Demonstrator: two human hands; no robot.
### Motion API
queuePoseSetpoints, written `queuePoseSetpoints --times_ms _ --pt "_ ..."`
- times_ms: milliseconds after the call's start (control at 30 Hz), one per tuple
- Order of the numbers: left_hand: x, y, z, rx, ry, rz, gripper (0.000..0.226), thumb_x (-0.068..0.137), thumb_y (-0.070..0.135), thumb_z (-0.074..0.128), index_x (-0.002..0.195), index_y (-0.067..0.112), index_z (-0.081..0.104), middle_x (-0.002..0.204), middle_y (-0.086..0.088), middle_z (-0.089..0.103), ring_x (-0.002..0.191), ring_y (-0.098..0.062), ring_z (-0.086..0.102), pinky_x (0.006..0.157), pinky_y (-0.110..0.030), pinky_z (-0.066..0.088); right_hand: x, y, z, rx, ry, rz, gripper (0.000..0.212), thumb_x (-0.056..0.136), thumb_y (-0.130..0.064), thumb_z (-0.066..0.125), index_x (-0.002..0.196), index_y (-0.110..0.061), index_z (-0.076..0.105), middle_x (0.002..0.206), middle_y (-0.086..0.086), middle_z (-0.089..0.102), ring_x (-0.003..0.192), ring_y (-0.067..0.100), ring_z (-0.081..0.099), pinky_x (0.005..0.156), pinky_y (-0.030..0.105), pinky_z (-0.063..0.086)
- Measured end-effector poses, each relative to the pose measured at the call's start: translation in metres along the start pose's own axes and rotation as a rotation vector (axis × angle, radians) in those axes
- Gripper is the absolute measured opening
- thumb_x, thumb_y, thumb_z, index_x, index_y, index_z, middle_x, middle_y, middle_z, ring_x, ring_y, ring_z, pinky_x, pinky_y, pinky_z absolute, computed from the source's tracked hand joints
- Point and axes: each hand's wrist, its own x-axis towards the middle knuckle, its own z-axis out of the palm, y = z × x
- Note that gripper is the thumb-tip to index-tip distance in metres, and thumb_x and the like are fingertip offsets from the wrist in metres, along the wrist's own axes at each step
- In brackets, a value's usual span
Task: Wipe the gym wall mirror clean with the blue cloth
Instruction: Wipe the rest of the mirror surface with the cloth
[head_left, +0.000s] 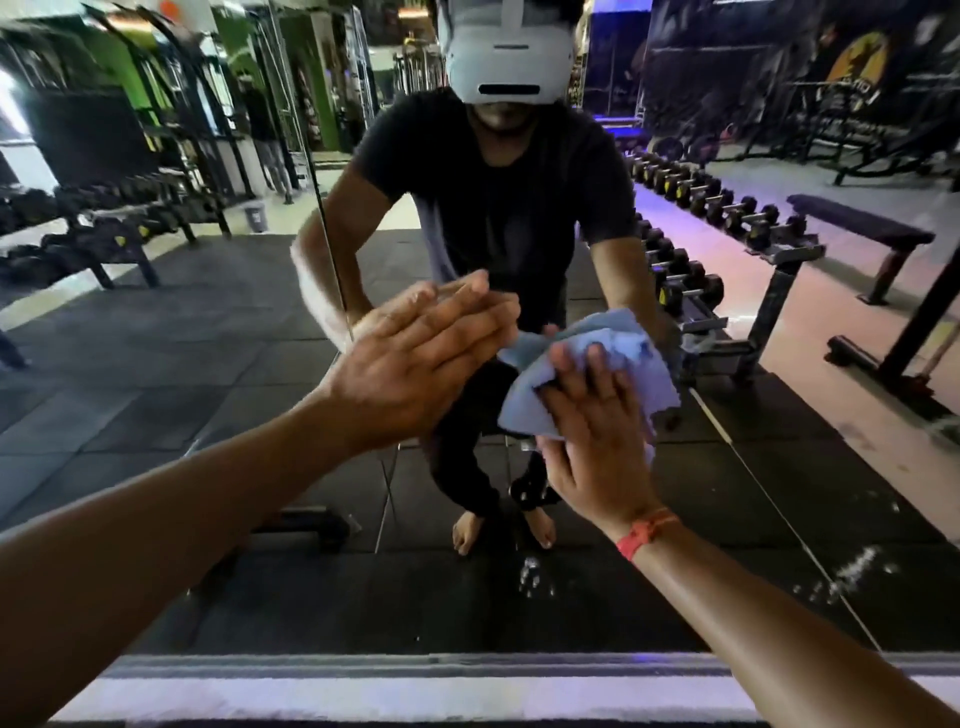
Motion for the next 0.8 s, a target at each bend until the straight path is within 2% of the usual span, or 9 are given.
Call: queuePoseSetpoints --times_ms 133,200,333,400,467,533,600,700,800 --pt "-0.018 -0.003 0.023 0.031 0.082 -0.012 0.057 0.101 0.014 0.051 0.157 0.014 0.038 0.164 -0.004 0.033 0.154 -0.029 0.026 0.121 -0.051 0.03 -0.037 0.022 0.031 -0.287 -0.125 -0.592 0.056 0.099 -0.019 0.053 0.153 -0.01 0.041 0.162 0.006 0.035 0.152 0.028 0.029 0.127 0.046 0.015" --pt "-0.025 -0.004 0.03 0.078 0.106 0.007 0.054 0.105 0.021 0.048 0.158 0.015 0.037 0.165 -0.004 0.032 0.155 -0.029 0.024 0.121 -0.052 0.029 -0.032 0.031 0.032 -0.361 -0.045 -0.607 0.057 0.1 -0.025 0.05 0.155 -0.017 0.041 0.164 -0.001 0.032 0.153 0.026 0.029 0.125 0.047 0.018" --pt "-0.031 -0.016 0.037 0.218 0.149 0.072 0.05 0.109 0.03 0.043 0.158 0.017 0.038 0.166 -0.002 0.031 0.155 -0.026 0.024 0.121 -0.051 0.03 0.009 0.004 0.041 -0.356 0.128 -0.432 0.056 0.103 -0.041 0.043 0.157 -0.03 0.038 0.168 -0.009 0.024 0.157 0.023 0.019 0.123 0.055 0.018" --pt "-0.042 -0.013 0.046 0.259 0.189 0.013 0.05 0.11 0.031 0.04 0.159 0.019 0.036 0.167 0.0 0.029 0.156 -0.022 0.022 0.122 -0.048 0.028 -0.006 -0.014 0.062 -0.355 0.078 -0.57 0.061 0.099 -0.041 0.047 0.157 -0.028 0.038 0.168 -0.006 0.026 0.156 0.025 0.023 0.12 0.052 0.02" --pt "-0.057 -0.002 0.057 0.211 0.249 -0.134 0.051 0.11 0.031 0.037 0.159 0.02 0.035 0.168 0.001 0.027 0.157 -0.019 0.019 0.123 -0.045 0.026 -0.031 -0.01 0.082 -0.395 -0.052 -0.831 0.062 0.094 -0.039 0.051 0.154 -0.027 0.042 0.166 -0.003 0.033 0.153 0.026 0.029 0.119 0.05 0.022" --pt "-0.079 0.02 0.073 0.121 0.334 -0.311 0.052 0.109 0.031 0.035 0.16 0.02 0.034 0.168 0.0 0.026 0.157 -0.018 0.018 0.124 -0.046 0.025 -0.034 0.004 0.076 -0.496 -0.076 -1.005 0.058 0.096 -0.039 0.047 0.153 -0.026 0.044 0.163 -0.001 0.037 0.152 0.026 0.033 0.119 0.05 0.025" --pt "-0.099 0.045 0.09 0.004 0.421 -0.481 0.054 0.108 0.033 0.034 0.16 0.019 0.033 0.169 0.0 0.024 0.157 -0.018 0.016 0.125 -0.044 0.021 -0.001 0.01 0.051 -0.587 0.074 -0.969 0.052 0.102 -0.041 0.041 0.151 -0.025 0.047 0.159 0.0 0.044 0.147 0.028 0.041 0.115 0.049 0.033" --pt "-0.122 0.081 0.114 -0.107 0.507 -0.695 0.058 0.107 0.038 0.026 0.162 0.021 0.026 0.169 0.005 0.017 0.158 -0.012 0.008 0.128 -0.042 0.011 0.066 -0.009 0.013 -0.539 0.271 -0.611 0.055 0.105 -0.041 0.04 0.151 -0.011 0.045 0.15 0.011 0.054 0.146 0.037 0.041 0.109 0.053 0.04" --pt "-0.135 0.098 0.123 -0.179 0.532 -0.773 0.059 0.105 0.04 0.022 0.162 0.023 0.023 0.167 0.013 0.012 0.157 -0.004 0.003 0.128 -0.041 0.009 0.078 -0.035 0.036 -0.335 0.288 -0.537 0.056 0.103 -0.031 0.046 0.153 -0.005 0.041 0.151 0.019 0.051 0.14 0.044 0.046 0.108 0.052 0.044"
